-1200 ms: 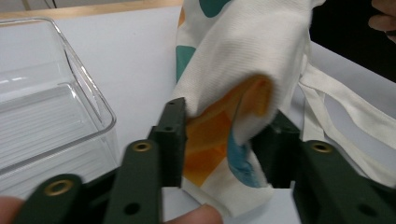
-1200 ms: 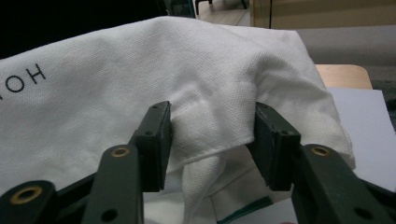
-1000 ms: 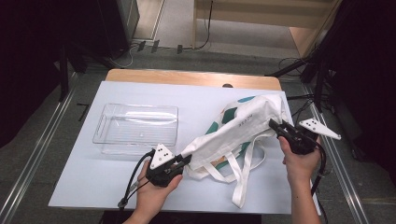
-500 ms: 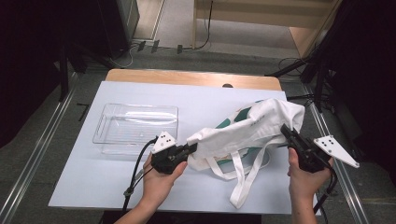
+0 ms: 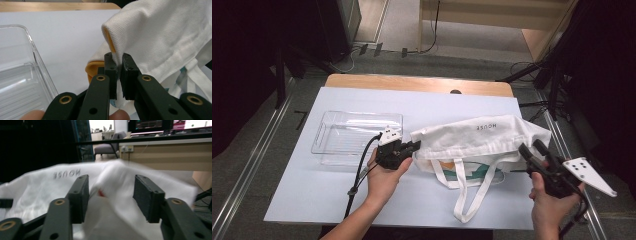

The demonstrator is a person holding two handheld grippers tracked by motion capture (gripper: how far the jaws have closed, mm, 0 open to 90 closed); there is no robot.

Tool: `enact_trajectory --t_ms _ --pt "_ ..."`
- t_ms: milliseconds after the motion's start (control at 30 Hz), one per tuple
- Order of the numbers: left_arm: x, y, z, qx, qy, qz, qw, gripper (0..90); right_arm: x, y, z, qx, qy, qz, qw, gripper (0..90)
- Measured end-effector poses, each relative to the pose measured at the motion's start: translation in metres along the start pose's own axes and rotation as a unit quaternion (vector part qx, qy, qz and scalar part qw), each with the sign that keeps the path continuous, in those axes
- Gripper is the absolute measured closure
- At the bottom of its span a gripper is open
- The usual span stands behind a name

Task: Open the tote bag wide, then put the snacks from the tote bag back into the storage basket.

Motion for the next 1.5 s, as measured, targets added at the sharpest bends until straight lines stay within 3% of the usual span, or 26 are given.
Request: enact_trajectory --t_ms 67,200,333,433,533,567,600,700,733,767,833,867,900,933,1000,1033,1067,1133,1200,1233,1300,1333,1400,1467,1500 --pt "0.000 -0.001 0.001 -0.003 -0.001 0.001 1.0000 86.4 0.007 0.009 -0.007 0.011 -0.021 -0.001 0.9997 39.9" --pt "0.000 -0.001 0.002 -0.002 -0.011 -0.003 0.9999 86.3 0.016 0.016 -0.008 0.008 -0.034 0.011 0.9993 32.8" --pt "-0.005 -0.005 0.003 -0.013 -0.005 -0.008 0.9999 84.9 0.012 0.021 -0.013 0.022 -0.019 -0.021 0.9993 32.5" --pt "-0.008 -0.005 0.004 -0.014 -0.005 -0.011 0.9998 85.0 0.013 0.032 -0.025 0.033 -0.018 -0.023 0.9990 30.3" --pt "-0.008 -0.003 0.002 -0.006 -0.004 -0.011 0.9999 86.1 0.021 0.038 -0.028 0.021 -0.041 0.023 0.9987 28.8" --pt "-0.008 -0.003 0.002 -0.006 -0.004 -0.011 0.9999 86.6 0.021 0.038 -0.028 0.021 -0.041 0.023 0.9987 28.8" --pt "-0.009 -0.002 0.002 -0.005 -0.006 -0.010 0.9999 87.3 0.027 0.032 -0.021 -0.012 -0.063 0.057 0.9963 28.4" --pt "-0.010 -0.001 0.002 -0.007 -0.011 -0.007 0.9999 88.1 0.031 0.025 -0.013 -0.028 -0.075 0.059 0.9951 29.0" --pt "-0.011 -0.001 0.002 -0.007 -0.008 -0.002 0.9999 88.2 0.033 0.014 -0.003 -0.066 -0.089 0.052 0.9925 33.8" --pt "-0.011 0.000 0.002 -0.006 -0.006 -0.001 1.0000 88.3 0.034 0.008 0.003 -0.084 -0.090 0.052 0.9910 34.7" --pt "-0.011 0.000 0.002 -0.006 -0.007 0.002 1.0000 88.6 0.035 0.004 0.008 -0.091 -0.093 0.050 0.9902 36.2" --pt "-0.012 0.002 0.001 -0.003 -0.010 0.006 0.9999 88.7 0.038 0.000 0.016 -0.098 -0.106 0.037 0.9888 48.9" --pt "-0.012 0.002 0.001 -0.003 -0.010 0.006 0.9999 88.7 0.038 0.000 0.016 -0.098 -0.106 0.037 0.9888 48.9" --pt "-0.013 0.002 0.002 -0.001 -0.013 0.010 0.9999 88.7 0.040 -0.001 0.022 -0.110 -0.105 0.050 0.9871 60.5" --pt "-0.013 0.001 0.003 0.000 -0.013 0.011 0.9999 88.7 0.041 0.001 0.024 -0.109 -0.104 0.051 0.9872 65.8" --pt "-0.014 0.000 0.006 -0.003 -0.010 0.013 0.9999 88.7 0.042 0.005 0.026 -0.108 -0.096 0.066 0.9873 79.4" --pt "-0.014 0.000 0.006 -0.003 -0.010 0.013 0.9999 88.7 0.043 0.007 0.026 -0.105 -0.093 0.068 0.9877 86.9" --pt "-0.017 -0.002 0.005 -0.002 -0.005 0.017 0.9998 88.8 0.044 0.013 0.027 -0.098 -0.078 0.074 0.9894 90.0" --pt "-0.018 -0.001 0.004 -0.001 -0.004 0.018 0.9998 88.8 0.044 0.017 0.029 -0.095 -0.077 0.078 0.9894 90.0" --pt "-0.018 0.000 0.003 -0.001 -0.003 0.018 0.9998 88.8 0.043 0.019 0.031 -0.087 -0.073 0.081 0.9902 85.8" --pt "-0.019 0.001 0.003 0.002 -0.003 0.021 0.9998 88.8 0.039 0.021 0.035 -0.068 -0.063 0.086 0.9920 58.9" --pt "-0.019 0.001 0.003 0.002 -0.003 0.021 0.9998 88.8 0.038 0.022 0.038 -0.071 -0.057 0.099 0.9910 45.2" --pt "-0.020 0.002 0.004 0.007 0.002 0.026 0.9996 88.8 0.038 0.022 0.041 -0.073 -0.046 0.108 0.9904 39.9" --pt "-0.019 0.001 0.005 0.009 0.002 0.026 0.9996 88.8 0.042 0.027 0.047 -0.063 -0.059 0.072 0.9937 31.9" --pt "-0.019 0.001 0.005 0.009 0.003 0.025 0.9996 88.8 0.042 0.027 0.047 -0.063 -0.059 0.072 0.9937 31.9"
Point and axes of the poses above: each handheld gripper's, and its own axes: y roughly backward along the jaws, z roughly out of its underside, x roughly to its right, the point moved 2 cm from there along -y, roughly forward along the jaws, and after that the axes turned 15 degrees about -z, right-handed, at the moved point
